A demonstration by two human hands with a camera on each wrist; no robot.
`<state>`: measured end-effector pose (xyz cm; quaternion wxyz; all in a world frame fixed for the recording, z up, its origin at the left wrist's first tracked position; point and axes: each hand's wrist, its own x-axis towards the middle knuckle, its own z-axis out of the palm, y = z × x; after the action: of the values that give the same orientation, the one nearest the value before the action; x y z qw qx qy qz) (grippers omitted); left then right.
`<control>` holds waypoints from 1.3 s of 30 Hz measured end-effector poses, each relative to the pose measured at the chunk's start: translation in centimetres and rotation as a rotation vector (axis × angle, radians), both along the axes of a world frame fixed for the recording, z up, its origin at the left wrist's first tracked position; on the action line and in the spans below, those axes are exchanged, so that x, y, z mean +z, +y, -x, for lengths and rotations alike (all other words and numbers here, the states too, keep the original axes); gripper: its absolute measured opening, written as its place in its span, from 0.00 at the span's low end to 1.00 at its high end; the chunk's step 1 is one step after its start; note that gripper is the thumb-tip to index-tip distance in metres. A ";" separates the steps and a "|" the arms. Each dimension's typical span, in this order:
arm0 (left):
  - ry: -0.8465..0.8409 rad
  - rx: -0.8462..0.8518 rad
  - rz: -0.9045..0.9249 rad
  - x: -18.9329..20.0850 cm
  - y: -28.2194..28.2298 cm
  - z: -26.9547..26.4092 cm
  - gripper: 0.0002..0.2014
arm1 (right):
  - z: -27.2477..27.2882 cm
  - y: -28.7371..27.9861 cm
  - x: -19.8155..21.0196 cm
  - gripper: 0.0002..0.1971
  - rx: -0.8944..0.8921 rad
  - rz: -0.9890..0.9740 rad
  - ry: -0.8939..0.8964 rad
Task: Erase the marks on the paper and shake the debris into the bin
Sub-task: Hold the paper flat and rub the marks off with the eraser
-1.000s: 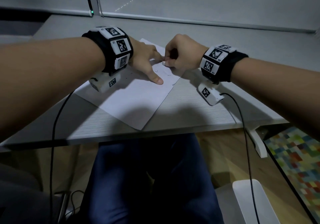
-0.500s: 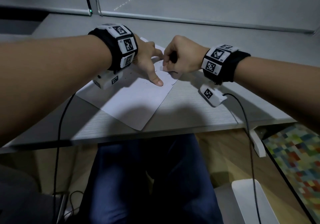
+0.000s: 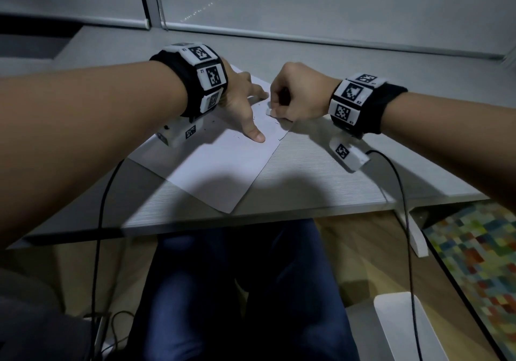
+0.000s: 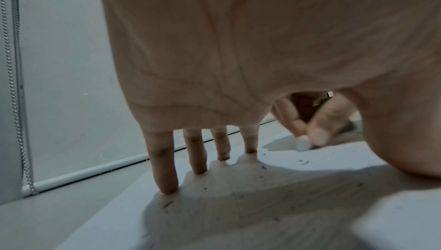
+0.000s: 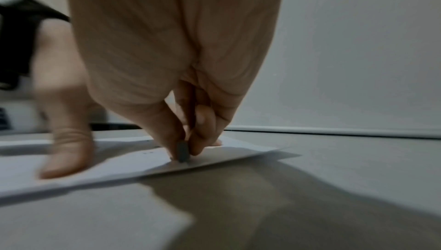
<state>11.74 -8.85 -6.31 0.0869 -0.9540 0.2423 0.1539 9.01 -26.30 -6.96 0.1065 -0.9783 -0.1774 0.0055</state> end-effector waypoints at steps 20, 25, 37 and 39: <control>-0.030 -0.141 0.134 0.8 3.6 0.3 0.69 | -1.6 -1.4 0.7 0.07 -0.025 0.097 0.059; 0.032 -0.062 0.108 0.4 5.5 -0.1 0.61 | -1.2 -1.7 1.1 0.10 -0.025 0.167 0.066; 0.025 -0.115 0.026 -0.5 3.8 -0.9 0.63 | -2.9 0.1 -0.2 0.07 -0.093 0.038 -0.021; 0.029 -0.081 -0.016 -0.5 3.5 -0.9 0.62 | -2.3 0.5 -0.3 0.07 -0.077 0.039 -0.030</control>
<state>12.61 -5.37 -6.78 0.0969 -0.9403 0.2808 0.1661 11.35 -25.77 -7.25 0.0849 -0.9863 -0.1409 -0.0098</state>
